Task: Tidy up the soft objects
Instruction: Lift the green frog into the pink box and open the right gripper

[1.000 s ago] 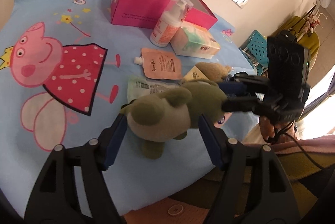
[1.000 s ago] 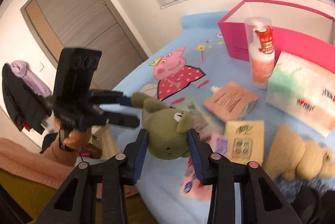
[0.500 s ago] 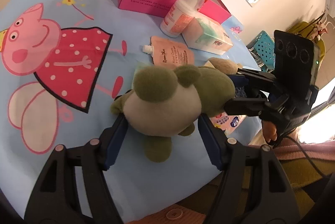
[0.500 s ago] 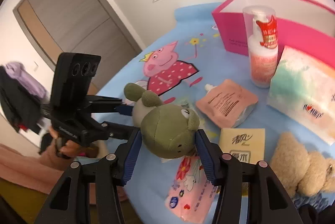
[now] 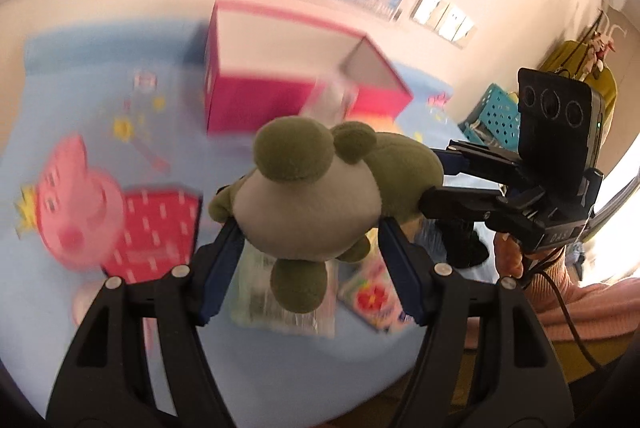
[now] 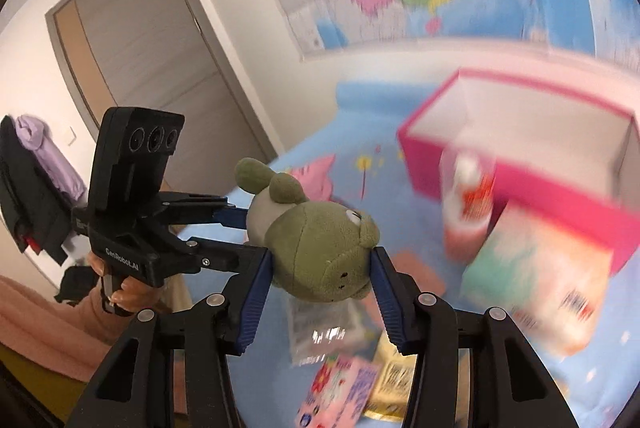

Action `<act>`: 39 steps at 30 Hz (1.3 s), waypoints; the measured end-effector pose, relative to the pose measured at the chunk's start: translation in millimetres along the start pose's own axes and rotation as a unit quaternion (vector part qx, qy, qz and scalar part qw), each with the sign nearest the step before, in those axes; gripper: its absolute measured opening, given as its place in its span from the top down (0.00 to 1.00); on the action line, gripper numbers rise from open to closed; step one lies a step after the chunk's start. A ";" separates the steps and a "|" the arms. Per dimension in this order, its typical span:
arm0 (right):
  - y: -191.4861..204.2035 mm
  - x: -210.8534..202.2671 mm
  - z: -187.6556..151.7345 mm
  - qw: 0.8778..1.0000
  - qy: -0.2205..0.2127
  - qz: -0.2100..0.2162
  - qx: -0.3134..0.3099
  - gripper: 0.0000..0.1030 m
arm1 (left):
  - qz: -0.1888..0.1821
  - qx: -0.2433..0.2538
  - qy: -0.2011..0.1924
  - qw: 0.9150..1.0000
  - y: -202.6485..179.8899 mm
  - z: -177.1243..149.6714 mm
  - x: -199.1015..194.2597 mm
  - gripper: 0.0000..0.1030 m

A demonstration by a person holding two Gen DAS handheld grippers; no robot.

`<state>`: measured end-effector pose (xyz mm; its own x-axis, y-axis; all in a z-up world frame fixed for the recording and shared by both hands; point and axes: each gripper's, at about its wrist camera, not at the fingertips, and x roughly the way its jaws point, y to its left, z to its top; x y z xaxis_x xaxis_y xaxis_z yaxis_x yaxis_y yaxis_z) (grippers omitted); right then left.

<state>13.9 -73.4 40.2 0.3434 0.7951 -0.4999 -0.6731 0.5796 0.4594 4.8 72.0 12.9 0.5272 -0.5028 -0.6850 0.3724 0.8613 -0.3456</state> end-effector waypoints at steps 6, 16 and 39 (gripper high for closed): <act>-15.8 -23.5 45.2 0.998 -0.057 -0.003 -0.012 0.51 | 0.028 0.041 -0.044 0.998 -16.4 63.5 -7.9 0.32; -90.1 -11.9 98.7 0.996 -0.076 -0.015 0.043 0.51 | 0.041 0.020 -0.030 0.999 1.0 144.1 49.0 0.32; -214.7 95.2 118.2 0.981 0.044 -0.070 0.177 0.44 | 0.089 -0.047 0.020 0.995 49.6 190.3 151.9 0.33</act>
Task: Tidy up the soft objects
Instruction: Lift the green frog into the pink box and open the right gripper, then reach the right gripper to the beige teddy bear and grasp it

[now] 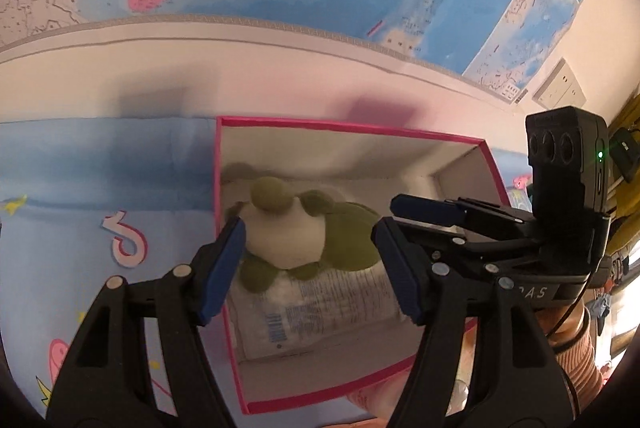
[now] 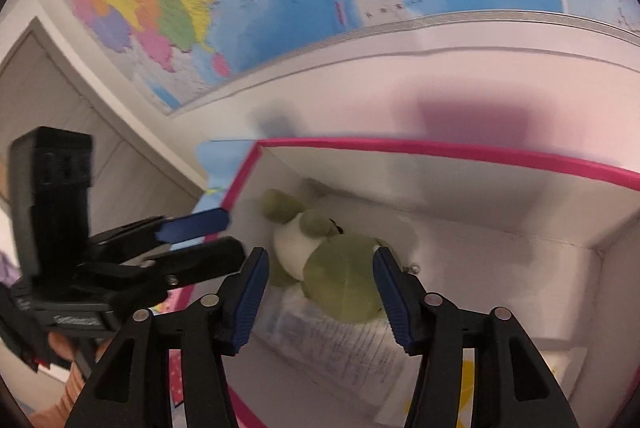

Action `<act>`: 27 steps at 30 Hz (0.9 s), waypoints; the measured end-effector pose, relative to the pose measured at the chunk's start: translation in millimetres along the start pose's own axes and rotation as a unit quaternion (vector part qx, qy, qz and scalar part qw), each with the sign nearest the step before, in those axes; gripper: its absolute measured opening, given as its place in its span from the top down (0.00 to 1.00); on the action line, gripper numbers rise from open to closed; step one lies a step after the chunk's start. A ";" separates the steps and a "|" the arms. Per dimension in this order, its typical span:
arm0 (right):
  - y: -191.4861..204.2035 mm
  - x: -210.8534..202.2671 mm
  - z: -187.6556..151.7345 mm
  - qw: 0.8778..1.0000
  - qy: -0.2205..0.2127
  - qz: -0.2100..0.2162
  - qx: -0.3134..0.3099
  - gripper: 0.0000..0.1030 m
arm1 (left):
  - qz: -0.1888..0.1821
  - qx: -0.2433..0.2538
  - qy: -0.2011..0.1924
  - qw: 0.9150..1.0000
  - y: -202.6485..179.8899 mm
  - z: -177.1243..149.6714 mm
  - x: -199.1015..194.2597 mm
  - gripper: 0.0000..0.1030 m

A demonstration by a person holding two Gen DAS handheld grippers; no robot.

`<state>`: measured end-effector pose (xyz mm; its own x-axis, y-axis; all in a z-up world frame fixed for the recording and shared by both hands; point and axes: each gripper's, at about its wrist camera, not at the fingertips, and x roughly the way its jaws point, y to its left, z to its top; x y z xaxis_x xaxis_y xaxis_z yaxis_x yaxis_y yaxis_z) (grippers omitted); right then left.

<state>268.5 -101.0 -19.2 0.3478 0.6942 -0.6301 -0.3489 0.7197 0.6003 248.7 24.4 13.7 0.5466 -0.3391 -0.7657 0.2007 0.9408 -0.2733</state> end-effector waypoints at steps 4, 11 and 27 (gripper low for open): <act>1.4 -14.9 -4.4 1.000 -0.015 -0.011 0.000 0.41 | -0.001 -0.007 -0.022 1.000 1.7 -5.0 -13.3 0.33; 19.4 -78.7 -39.0 0.998 -0.047 0.013 -0.048 0.41 | -0.068 0.024 -0.069 0.995 -11.4 -43.1 -73.8 0.31; -15.4 -164.2 -193.8 0.999 -0.029 -0.027 -0.012 0.40 | -0.182 0.157 0.032 0.970 -103.9 -167.2 -76.4 0.28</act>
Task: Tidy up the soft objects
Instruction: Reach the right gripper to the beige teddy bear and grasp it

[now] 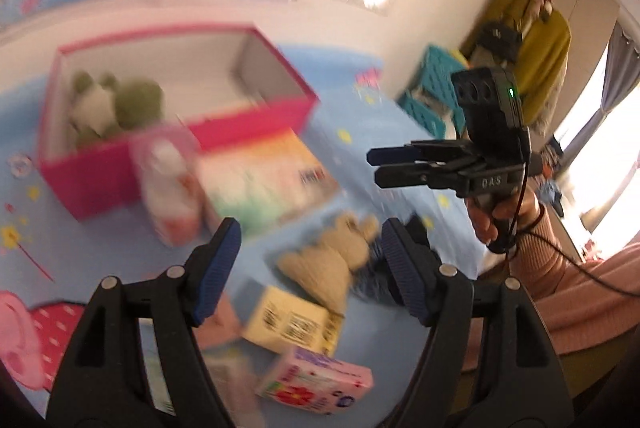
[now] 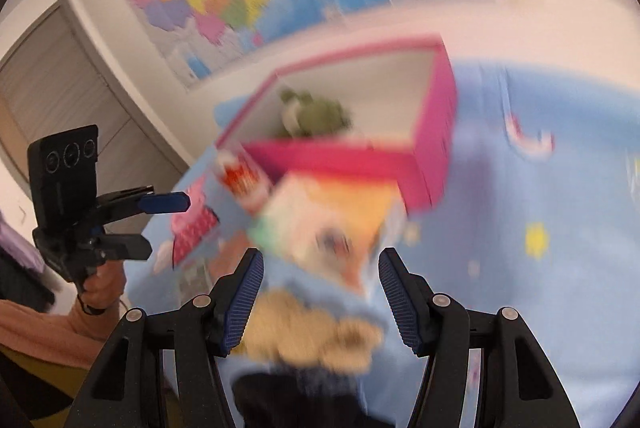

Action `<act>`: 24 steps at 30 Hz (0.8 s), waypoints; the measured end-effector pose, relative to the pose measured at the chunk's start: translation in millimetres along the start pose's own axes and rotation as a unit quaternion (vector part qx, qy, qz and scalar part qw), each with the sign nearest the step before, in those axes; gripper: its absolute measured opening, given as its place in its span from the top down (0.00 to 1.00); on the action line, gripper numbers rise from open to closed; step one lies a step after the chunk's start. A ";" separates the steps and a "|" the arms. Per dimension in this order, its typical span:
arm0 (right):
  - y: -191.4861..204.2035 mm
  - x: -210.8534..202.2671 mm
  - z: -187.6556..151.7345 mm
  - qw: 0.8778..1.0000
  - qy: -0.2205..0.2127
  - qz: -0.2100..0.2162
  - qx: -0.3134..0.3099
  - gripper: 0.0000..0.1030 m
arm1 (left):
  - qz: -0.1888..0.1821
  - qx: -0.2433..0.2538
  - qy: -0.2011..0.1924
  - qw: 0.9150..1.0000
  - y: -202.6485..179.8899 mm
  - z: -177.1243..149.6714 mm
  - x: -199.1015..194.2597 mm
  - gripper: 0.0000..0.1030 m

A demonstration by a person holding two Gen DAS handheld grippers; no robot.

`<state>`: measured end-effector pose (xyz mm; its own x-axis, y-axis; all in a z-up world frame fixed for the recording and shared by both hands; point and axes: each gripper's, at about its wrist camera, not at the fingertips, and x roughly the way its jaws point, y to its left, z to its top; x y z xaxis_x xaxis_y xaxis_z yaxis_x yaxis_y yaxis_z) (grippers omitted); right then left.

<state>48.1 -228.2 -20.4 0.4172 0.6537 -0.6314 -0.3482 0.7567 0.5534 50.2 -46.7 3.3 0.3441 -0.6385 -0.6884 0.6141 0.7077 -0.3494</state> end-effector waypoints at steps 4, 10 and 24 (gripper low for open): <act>-20.1 11.3 -33.7 0.999 0.035 -0.004 0.034 0.40 | -0.010 -0.010 0.063 0.998 -7.2 -15.5 36.8 0.28; -30.4 26.9 -47.5 0.997 0.050 0.019 0.061 0.40 | -0.006 -0.023 0.112 0.993 -11.4 -34.3 62.1 0.28; -30.2 33.5 -61.3 0.996 0.041 0.051 0.065 0.68 | 0.010 -0.034 0.139 0.990 -14.3 -30.8 76.1 0.51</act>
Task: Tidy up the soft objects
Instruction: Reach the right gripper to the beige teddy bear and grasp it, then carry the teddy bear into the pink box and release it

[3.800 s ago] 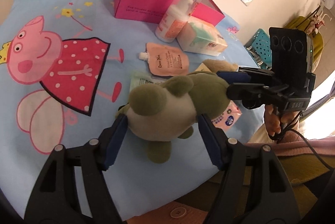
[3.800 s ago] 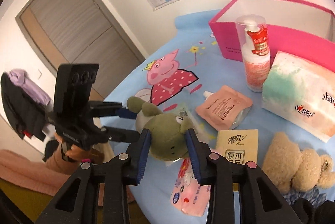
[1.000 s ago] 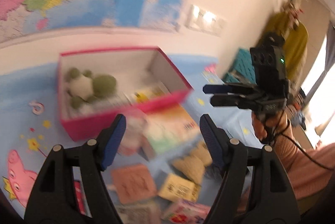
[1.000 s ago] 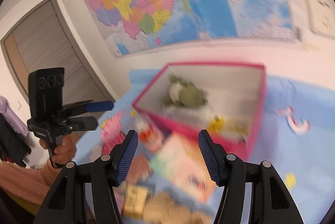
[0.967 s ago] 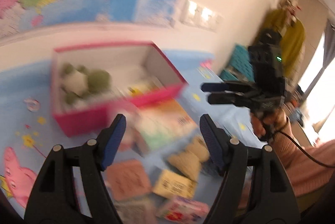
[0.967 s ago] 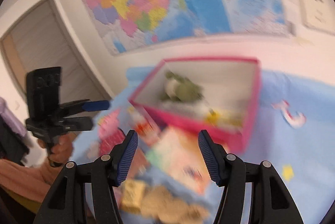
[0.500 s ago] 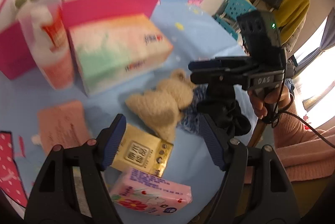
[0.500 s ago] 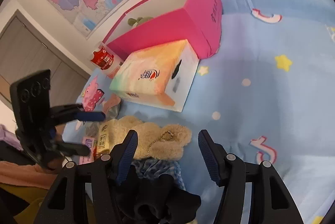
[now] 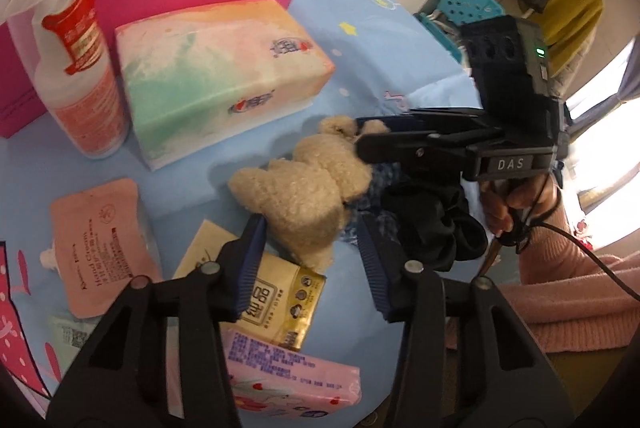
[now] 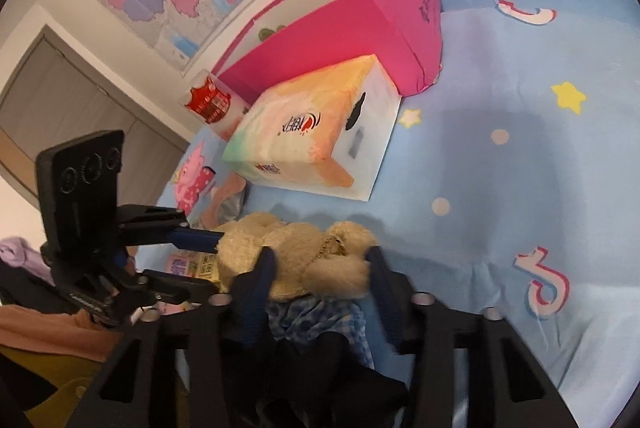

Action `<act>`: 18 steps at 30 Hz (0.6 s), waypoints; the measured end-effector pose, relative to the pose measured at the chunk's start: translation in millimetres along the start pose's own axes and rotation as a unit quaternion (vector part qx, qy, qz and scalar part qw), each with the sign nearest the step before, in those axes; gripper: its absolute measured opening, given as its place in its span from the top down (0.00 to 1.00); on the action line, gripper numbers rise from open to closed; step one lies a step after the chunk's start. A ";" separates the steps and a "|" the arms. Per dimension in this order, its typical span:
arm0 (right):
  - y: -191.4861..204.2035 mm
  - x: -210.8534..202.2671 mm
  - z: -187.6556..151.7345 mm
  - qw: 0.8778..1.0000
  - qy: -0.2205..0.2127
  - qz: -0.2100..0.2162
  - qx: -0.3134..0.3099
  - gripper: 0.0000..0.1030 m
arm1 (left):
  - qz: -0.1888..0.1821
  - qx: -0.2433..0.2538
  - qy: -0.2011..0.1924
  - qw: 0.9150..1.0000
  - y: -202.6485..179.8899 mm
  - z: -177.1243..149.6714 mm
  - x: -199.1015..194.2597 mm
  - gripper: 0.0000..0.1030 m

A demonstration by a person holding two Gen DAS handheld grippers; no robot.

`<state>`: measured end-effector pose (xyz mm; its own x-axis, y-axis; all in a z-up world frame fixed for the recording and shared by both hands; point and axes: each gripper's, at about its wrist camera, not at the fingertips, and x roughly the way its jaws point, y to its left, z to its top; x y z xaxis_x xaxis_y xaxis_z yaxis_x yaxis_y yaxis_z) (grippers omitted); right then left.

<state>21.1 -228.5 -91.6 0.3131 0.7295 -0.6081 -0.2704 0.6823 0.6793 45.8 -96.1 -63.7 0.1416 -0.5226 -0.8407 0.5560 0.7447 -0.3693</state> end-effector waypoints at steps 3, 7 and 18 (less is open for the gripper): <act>1.0 -3.5 -1.6 1.000 -0.004 -0.013 -0.007 0.77 | 0.018 -0.013 0.012 1.000 6.1 -1.2 4.3 0.51; 6.9 -4.0 -3.5 1.000 -0.013 -0.011 -0.015 0.78 | 0.006 -0.016 0.021 1.000 4.7 -0.4 12.8 0.53; 36.6 -34.7 10.4 0.996 -0.069 -0.016 -0.051 0.79 | 0.005 0.004 -0.037 0.999 -5.6 16.2 -23.3 0.59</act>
<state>9.8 -229.3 -41.3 0.4427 0.6982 -0.5626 -0.3466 0.7119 0.6107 52.6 -94.8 -35.7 0.2081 -0.5447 -0.8124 0.5614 0.7466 -0.3568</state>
